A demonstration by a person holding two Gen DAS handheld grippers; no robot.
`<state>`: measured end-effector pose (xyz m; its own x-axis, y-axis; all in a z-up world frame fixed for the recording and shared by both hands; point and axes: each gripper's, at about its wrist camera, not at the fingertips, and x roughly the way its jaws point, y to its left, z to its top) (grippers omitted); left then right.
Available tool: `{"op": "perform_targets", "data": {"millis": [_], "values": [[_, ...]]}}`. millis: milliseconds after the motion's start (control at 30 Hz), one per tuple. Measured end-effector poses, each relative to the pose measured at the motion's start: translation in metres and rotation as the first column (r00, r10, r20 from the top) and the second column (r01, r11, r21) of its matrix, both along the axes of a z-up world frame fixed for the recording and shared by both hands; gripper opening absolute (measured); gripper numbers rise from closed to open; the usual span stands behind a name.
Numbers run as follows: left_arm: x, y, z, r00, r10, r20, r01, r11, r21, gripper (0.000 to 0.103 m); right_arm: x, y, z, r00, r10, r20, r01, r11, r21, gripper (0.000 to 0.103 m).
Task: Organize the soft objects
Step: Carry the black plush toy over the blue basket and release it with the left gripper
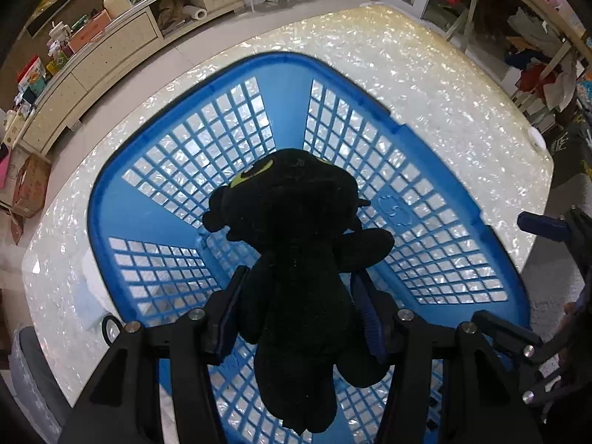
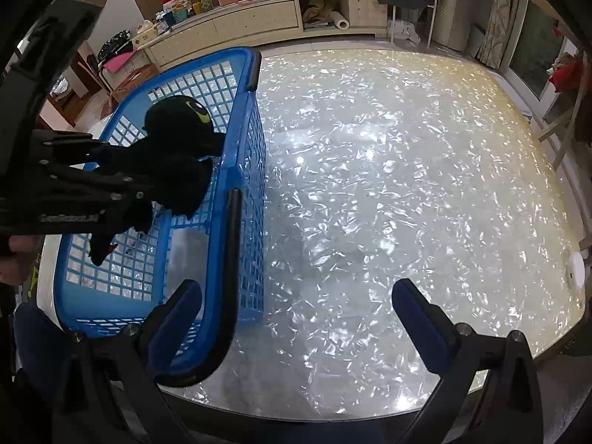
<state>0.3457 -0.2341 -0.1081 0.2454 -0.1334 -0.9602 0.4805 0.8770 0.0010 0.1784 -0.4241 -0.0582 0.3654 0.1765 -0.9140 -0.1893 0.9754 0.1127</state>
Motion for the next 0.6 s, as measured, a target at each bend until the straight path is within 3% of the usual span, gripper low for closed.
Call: {"op": "perform_targets", "data": {"millis": [333, 433, 600], "values": [[0.011, -0.004, -0.016, 1.0, -0.02, 0.01, 0.02, 0.999, 0.048, 0.054, 0.002, 0.0, -0.003, 1.0, -0.015, 0.0, 0.015, 1.0, 0.001, 0.103], [0.011, -0.008, -0.017, 0.999, -0.031, 0.017, 0.03, 0.998, 0.054, 0.06, 0.001, 0.001, -0.002, 1.0, -0.018, 0.0, 0.018, 1.0, -0.001, 0.103], [0.01, -0.016, -0.022, 0.998, -0.056, 0.039, 0.051, 0.991, 0.124, 0.06, -0.002, 0.0, 0.003, 1.0, -0.016, 0.004, 0.016, 1.0, -0.005, 0.103]]}}
